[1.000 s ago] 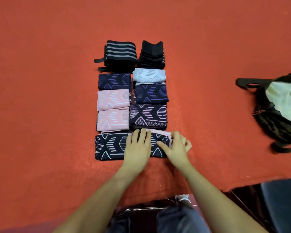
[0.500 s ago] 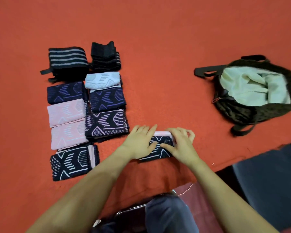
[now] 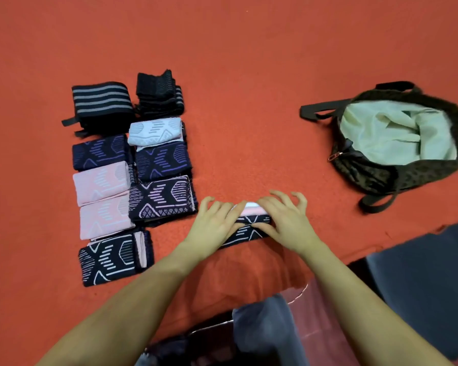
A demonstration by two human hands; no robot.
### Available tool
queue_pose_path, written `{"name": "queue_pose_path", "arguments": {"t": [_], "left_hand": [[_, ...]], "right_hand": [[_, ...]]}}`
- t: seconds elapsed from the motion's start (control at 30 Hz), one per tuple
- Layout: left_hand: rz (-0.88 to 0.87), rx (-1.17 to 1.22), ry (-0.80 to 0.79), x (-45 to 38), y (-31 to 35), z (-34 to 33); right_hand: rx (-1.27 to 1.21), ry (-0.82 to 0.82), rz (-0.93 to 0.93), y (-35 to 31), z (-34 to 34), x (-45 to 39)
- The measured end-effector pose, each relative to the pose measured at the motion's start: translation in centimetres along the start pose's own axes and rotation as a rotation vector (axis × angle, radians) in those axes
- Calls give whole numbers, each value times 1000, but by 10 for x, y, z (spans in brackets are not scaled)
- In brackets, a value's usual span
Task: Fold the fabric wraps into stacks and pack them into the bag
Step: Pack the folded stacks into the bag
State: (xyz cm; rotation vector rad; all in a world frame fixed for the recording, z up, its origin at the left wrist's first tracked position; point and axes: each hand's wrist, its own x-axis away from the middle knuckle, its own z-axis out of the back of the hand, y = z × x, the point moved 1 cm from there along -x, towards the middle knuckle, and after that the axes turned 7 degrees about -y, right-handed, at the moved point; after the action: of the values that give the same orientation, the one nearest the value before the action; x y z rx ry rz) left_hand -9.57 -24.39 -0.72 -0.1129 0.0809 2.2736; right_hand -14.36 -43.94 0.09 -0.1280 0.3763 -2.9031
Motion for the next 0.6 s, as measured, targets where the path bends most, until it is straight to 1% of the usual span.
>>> {"name": "queue_pose_path", "arguments": {"t": [0.1, 0.2, 0.3, 0.4, 0.6], "left_hand": [[22, -78, 73, -28, -4, 11], [39, -130, 138, -56, -2, 24], [66, -142, 190, -78, 4, 42], [82, -156, 214, -95, 6, 57], [50, -182, 262, -124, 2, 75]], "right_hand": [[68, 97, 14, 17, 20, -19], [87, 151, 79, 41, 48, -35], [91, 152, 126, 59, 73, -43], [87, 161, 132, 69, 93, -48], [94, 185, 120, 82, 123, -60]]}}
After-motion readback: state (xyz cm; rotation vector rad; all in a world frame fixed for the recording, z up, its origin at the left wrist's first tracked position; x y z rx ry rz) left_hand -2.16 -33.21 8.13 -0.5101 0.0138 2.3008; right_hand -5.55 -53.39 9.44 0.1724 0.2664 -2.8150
